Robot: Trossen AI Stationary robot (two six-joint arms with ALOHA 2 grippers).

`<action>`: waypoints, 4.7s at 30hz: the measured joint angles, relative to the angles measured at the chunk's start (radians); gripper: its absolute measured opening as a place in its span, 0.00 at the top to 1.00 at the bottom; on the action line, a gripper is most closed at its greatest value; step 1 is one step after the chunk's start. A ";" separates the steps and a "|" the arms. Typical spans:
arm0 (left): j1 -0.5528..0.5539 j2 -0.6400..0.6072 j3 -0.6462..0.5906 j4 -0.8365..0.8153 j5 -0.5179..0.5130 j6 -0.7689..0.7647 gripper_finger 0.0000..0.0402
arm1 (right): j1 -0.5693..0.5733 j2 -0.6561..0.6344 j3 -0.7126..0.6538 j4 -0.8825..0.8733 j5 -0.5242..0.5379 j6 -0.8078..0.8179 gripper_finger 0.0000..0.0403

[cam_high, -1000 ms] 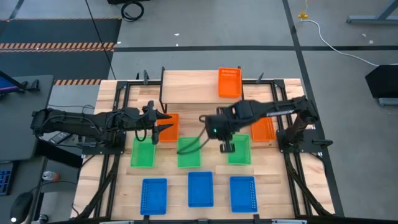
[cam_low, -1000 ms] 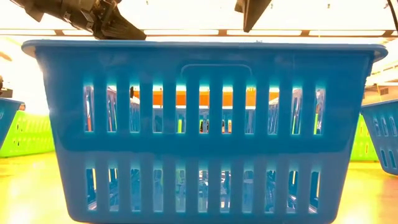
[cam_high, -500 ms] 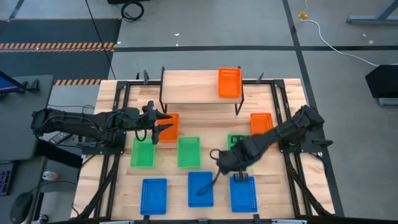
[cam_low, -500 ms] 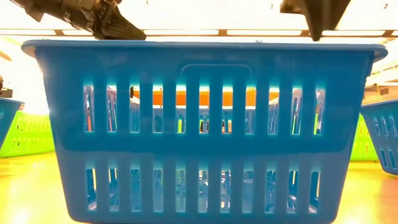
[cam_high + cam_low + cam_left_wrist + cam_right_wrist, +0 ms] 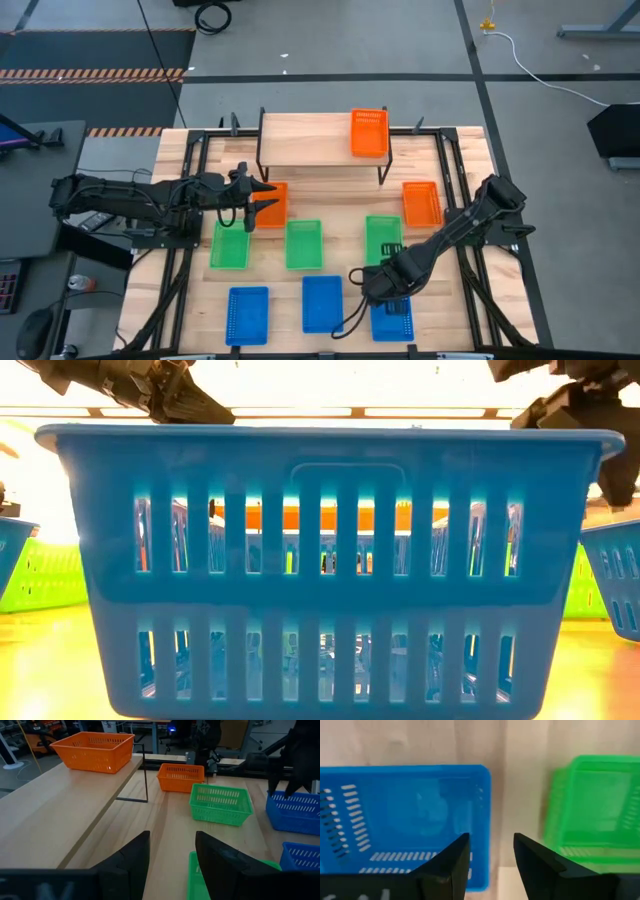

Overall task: Stack baskets on shelf by color
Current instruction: Put the right blue bin on the shelf

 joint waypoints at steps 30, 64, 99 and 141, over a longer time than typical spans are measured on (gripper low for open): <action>0.001 0.000 0.000 0.012 0.010 0.024 0.58 | 0.255 0.000 -0.015 0.080 -0.060 0.673 0.61; 0.034 0.000 0.000 0.127 -0.072 0.140 0.58 | 0.287 0.166 -0.014 0.374 -0.073 0.578 0.70; 0.031 0.000 0.001 0.084 -0.068 0.077 0.58 | -0.108 0.138 0.597 -0.312 0.286 -0.286 0.96; 0.030 0.000 0.001 0.074 -0.068 0.052 0.58 | -0.826 0.138 0.596 -0.082 0.271 -0.892 0.96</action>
